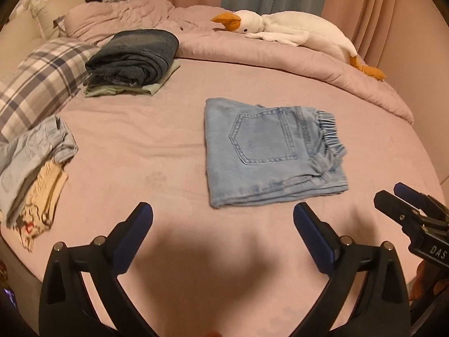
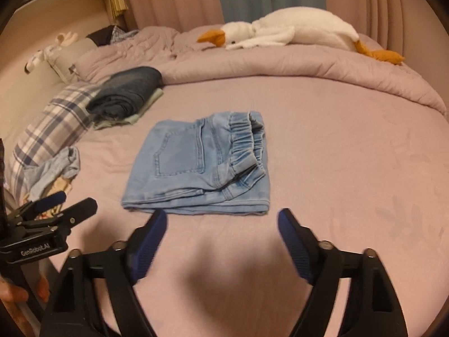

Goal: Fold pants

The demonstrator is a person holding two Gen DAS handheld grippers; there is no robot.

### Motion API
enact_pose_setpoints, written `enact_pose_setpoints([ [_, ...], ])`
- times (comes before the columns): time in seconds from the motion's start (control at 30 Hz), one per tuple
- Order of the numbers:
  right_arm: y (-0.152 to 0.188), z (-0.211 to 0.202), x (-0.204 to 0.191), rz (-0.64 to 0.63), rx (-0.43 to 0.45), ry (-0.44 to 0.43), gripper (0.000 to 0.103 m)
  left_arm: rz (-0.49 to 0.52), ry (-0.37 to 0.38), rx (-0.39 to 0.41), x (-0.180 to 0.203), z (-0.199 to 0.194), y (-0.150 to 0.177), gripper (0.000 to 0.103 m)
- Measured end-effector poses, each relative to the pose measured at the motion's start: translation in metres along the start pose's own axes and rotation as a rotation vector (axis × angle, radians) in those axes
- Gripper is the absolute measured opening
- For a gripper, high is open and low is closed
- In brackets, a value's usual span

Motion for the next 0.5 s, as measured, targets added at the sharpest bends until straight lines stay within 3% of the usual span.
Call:
enact_pose_setpoints([
  [0.1,0.0,-0.012,-0.007,-0.013,0.018,-0.001,0.086,-0.022,0.007,-0.008,0.0,-0.011,0.002,0.102],
  [0.23,0.001,-0.028,-0.015,-0.047,0.051,0.007,0.102,-0.009,-0.01,0.005,0.003,-0.027,0.002,0.102],
  [0.5,0.004,-0.041,-0.025,-0.073,0.087,0.022,0.102,0.021,-0.03,0.075,0.007,-0.056,0.003,0.102],
])
Point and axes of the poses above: each gripper's, at about its wrist camera, not at the fingertips, and z roughly the way its jaws point, x to its right, y to its underside, the point moved 2 cm from there along z, roughly the way its jaws point, and after that the axes turned 15 degrees about -y, right-handed, at the moved point
